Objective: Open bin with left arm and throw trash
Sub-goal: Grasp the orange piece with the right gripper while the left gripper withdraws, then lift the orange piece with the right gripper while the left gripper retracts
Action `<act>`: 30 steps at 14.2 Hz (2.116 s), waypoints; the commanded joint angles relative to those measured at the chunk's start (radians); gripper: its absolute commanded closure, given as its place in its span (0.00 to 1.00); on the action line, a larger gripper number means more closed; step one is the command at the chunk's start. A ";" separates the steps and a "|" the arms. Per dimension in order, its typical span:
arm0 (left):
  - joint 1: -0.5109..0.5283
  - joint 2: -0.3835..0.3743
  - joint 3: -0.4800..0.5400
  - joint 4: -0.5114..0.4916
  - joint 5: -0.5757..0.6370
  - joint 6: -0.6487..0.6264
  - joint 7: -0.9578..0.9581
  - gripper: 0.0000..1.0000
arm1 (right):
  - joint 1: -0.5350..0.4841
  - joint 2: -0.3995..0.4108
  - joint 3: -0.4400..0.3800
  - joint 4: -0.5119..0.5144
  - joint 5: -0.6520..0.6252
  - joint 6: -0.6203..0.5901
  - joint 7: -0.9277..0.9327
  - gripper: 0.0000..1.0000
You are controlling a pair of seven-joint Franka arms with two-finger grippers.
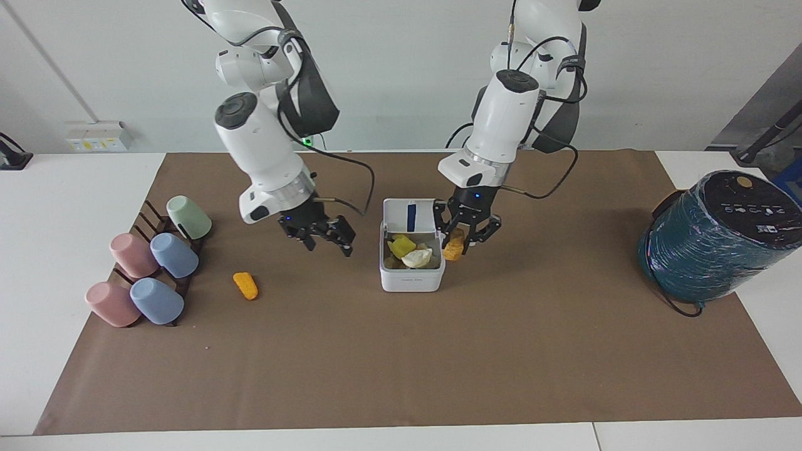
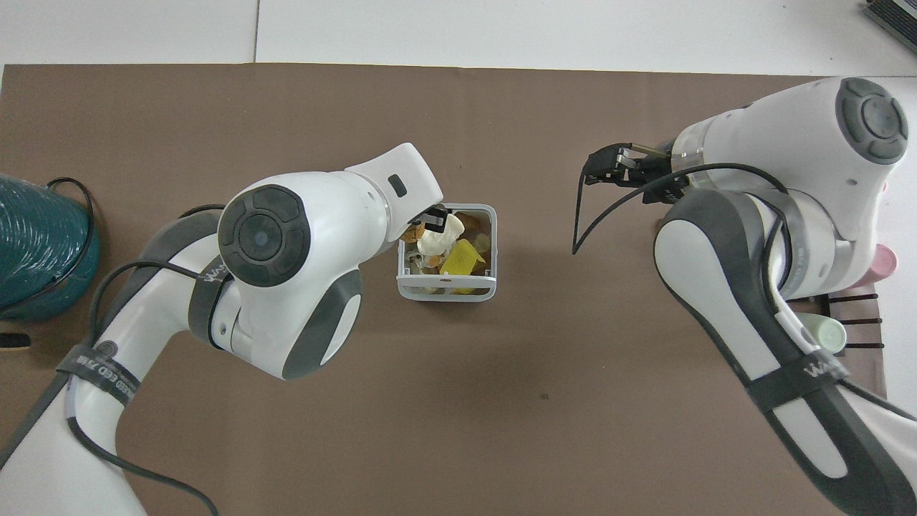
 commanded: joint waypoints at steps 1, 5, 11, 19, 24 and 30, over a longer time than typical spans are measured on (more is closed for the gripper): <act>-0.046 0.003 0.018 0.003 -0.021 0.033 0.013 0.13 | -0.061 -0.008 0.014 -0.085 -0.073 0.025 -0.330 0.00; -0.048 -0.006 0.018 -0.017 -0.019 0.020 0.018 0.00 | -0.136 0.012 0.014 -0.250 -0.136 0.227 -0.705 0.00; -0.020 -0.032 0.033 -0.005 -0.013 -0.170 0.023 0.00 | -0.187 0.047 0.014 -0.347 -0.143 0.369 -0.963 0.00; 0.248 -0.219 0.039 -0.014 -0.007 -0.427 0.036 0.00 | -0.202 0.089 0.014 -0.344 -0.141 0.412 -0.948 1.00; 0.354 -0.248 0.041 0.067 0.057 -0.584 0.082 0.00 | -0.152 0.011 0.026 -0.251 -0.139 0.196 -0.646 1.00; 0.397 -0.141 0.042 0.358 0.065 -0.859 0.130 0.00 | 0.061 0.009 0.032 0.028 -0.104 -0.104 -0.056 1.00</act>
